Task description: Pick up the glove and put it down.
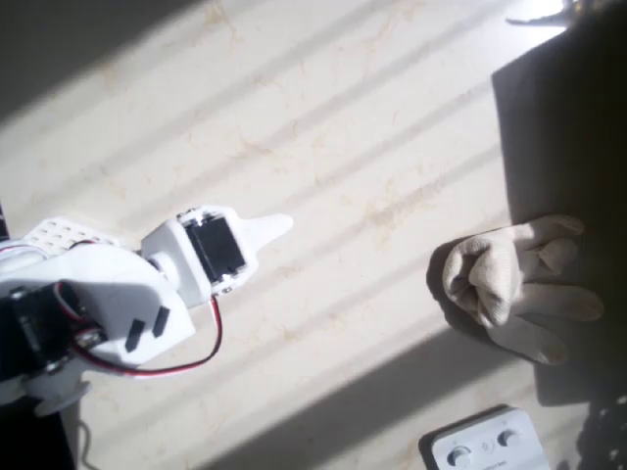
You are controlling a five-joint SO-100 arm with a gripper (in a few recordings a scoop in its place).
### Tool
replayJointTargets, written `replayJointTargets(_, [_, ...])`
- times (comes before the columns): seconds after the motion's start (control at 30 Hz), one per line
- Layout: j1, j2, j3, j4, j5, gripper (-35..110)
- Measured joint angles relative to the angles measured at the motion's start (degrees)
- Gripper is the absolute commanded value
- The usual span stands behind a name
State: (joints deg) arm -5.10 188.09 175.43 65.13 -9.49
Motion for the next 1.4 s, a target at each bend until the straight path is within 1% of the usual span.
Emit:
replayJointTargets(0.1, [0.0, 0.0, 0.0, 4.2, 0.0, 0])
replayJointTargets(0.27, [0.0, 0.1, 0.0, 5.5, 0.0, 0])
replayJointTargets(1.4, [0.0, 0.1, 0.0, 5.5, 0.0, 0])
